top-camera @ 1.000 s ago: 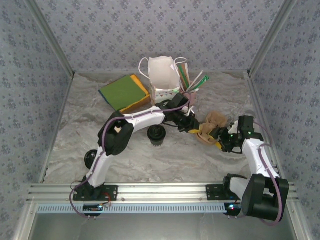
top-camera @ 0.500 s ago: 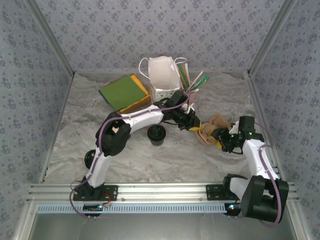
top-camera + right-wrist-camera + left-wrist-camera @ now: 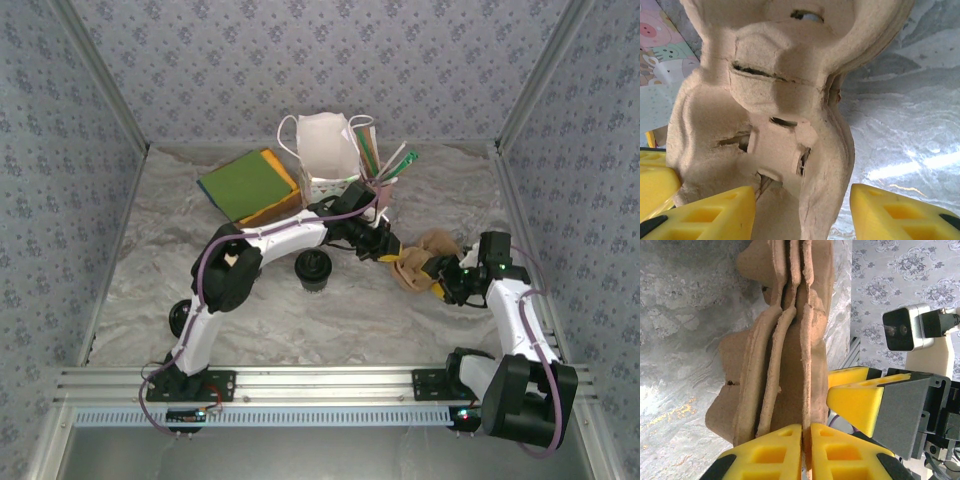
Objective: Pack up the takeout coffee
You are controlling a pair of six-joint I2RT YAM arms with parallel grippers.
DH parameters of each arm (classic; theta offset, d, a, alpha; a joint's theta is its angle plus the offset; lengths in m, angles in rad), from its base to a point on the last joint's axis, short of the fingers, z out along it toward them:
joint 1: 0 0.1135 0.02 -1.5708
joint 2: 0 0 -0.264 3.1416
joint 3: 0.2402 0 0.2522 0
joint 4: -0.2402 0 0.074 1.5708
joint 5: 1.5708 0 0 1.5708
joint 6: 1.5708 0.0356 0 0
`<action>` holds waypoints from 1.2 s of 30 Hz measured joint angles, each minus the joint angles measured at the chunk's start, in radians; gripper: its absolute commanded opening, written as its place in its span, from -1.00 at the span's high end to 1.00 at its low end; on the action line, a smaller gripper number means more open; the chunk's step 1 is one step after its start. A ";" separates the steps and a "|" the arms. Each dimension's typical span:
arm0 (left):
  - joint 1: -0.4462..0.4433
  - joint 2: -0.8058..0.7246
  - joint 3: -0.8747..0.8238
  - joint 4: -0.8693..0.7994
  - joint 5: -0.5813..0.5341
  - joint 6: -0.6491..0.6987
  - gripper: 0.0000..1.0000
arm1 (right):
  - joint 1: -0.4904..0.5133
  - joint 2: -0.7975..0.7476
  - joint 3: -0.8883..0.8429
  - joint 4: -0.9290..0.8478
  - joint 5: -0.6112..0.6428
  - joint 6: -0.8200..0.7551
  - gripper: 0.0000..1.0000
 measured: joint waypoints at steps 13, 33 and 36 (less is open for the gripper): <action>0.000 0.009 0.000 -0.005 0.000 0.000 0.75 | -0.003 -0.035 0.000 -0.001 -0.021 0.045 0.07; 0.000 0.021 0.001 -0.011 0.011 0.011 0.46 | -0.018 0.003 0.000 0.040 -0.035 0.052 -0.01; 0.000 0.032 0.002 -0.019 0.028 0.010 0.35 | -0.020 0.020 0.000 0.050 -0.035 0.051 -0.01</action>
